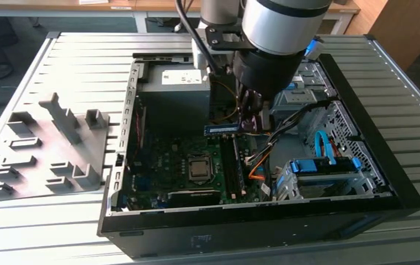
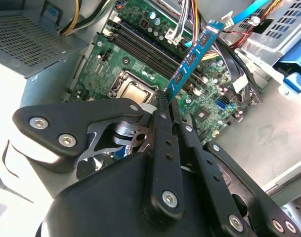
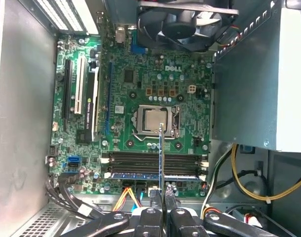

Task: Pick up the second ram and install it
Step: 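Pick up the second ram and move it above second insertion slot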

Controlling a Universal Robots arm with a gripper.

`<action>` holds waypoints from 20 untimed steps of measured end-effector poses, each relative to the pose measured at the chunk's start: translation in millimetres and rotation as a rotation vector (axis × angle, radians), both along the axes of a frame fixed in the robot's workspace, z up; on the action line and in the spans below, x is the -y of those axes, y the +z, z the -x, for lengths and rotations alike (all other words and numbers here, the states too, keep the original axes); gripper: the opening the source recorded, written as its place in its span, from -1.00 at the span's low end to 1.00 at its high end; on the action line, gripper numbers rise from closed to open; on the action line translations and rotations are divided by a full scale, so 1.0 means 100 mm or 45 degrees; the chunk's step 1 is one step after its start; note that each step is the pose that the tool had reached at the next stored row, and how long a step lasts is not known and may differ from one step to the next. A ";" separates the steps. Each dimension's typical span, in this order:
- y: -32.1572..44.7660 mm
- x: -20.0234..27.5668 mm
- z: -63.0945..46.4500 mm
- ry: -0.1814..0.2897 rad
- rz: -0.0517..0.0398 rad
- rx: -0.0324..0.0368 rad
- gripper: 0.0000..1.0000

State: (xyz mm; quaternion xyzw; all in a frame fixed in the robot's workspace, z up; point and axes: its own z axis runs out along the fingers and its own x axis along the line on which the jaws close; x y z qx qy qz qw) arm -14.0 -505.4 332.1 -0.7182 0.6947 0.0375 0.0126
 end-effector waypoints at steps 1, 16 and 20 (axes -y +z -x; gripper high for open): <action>-0.008 0.000 0.00 0.000 0.000 0.0000 -0.73; -0.115 0.000 0.00 0.000 0.000 0.0000 -0.73; -0.141 0.001 0.00 0.000 0.000 0.0000 -0.73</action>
